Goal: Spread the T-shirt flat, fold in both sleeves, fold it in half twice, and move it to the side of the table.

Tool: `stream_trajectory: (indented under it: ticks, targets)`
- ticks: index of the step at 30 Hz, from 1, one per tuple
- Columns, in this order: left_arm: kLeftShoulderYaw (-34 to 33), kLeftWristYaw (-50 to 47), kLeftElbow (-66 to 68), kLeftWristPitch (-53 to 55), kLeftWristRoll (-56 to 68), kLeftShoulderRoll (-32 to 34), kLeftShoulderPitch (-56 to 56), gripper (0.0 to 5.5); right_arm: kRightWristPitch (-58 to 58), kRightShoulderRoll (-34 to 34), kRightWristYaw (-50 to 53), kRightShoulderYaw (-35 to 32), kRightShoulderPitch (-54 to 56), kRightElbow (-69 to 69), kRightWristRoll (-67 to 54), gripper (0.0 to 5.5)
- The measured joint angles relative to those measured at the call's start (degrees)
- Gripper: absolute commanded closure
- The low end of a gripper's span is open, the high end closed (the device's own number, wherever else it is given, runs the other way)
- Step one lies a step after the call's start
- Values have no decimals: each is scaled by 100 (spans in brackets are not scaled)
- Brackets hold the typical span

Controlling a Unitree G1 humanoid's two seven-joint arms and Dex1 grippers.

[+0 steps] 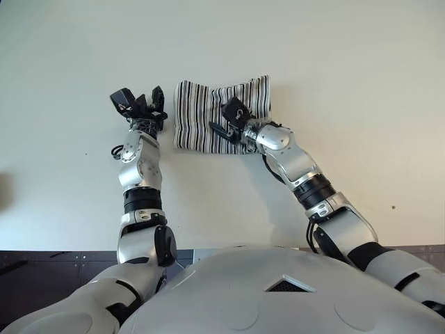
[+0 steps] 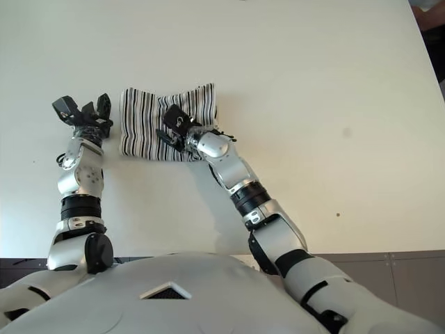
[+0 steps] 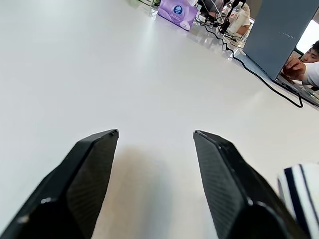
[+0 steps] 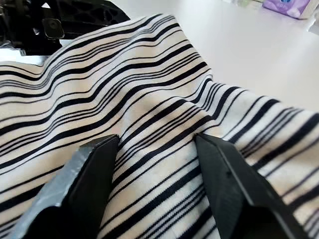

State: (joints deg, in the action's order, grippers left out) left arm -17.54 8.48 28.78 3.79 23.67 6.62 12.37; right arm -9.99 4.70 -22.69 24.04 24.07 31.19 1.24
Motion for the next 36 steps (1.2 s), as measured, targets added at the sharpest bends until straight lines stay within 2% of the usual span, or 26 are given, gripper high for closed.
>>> stream_trajectory:
  ticks: [5, 9, 11, 13, 16, 20, 24, 27, 29, 33, 36]
  targets:
    - [-46, -38, 68, -175, -35, -70, -16, 271, -623, 238, 78, -536, 308, 286, -261, 271]
    - [-182, -171, 190, -328, -30, -89, 87, 271, -889, 103, 1393, -1753, 376, 243, -537, 271]
    - [-347, -435, 257, -569, -34, -107, 102, 271, -705, -415, 2389, -2759, 637, 657, -787, 271]
    - [-436, -705, 254, -774, -59, -208, 95, 271, -459, -1123, 3059, -3476, 911, 1316, -933, 271]
    - [-529, -1193, 337, -1152, -171, -450, 129, 271, 56, -2237, 3418, -4099, 1195, 2626, -963, 271]
    - [-566, -1468, 576, -1495, -377, -556, 228, 271, 601, -2765, 2885, -4127, 1414, 3610, -853, 271]
    - [-519, -1620, 602, -1619, -545, -616, 239, 271, 1013, -2842, 2643, -4306, 1508, 3923, -948, 271]
    - [-436, -1871, 465, -1634, -832, -609, 226, 271, 1717, -2714, 2573, -4519, 1515, 3611, -1167, 271]
    - [-309, -2074, 409, -1531, -1017, -625, 267, 271, 2117, -2401, 2741, -4341, 1595, 2986, -1078, 271]
    - [284, -2490, -97, -1267, -1650, -800, 1023, 271, 2467, -992, 3356, -3362, 1662, 1821, -362, 271]
    - [850, -2377, -324, -1197, -2065, -826, 1843, 228, 2473, -485, 3580, -3008, 1651, 1556, -113, 271]
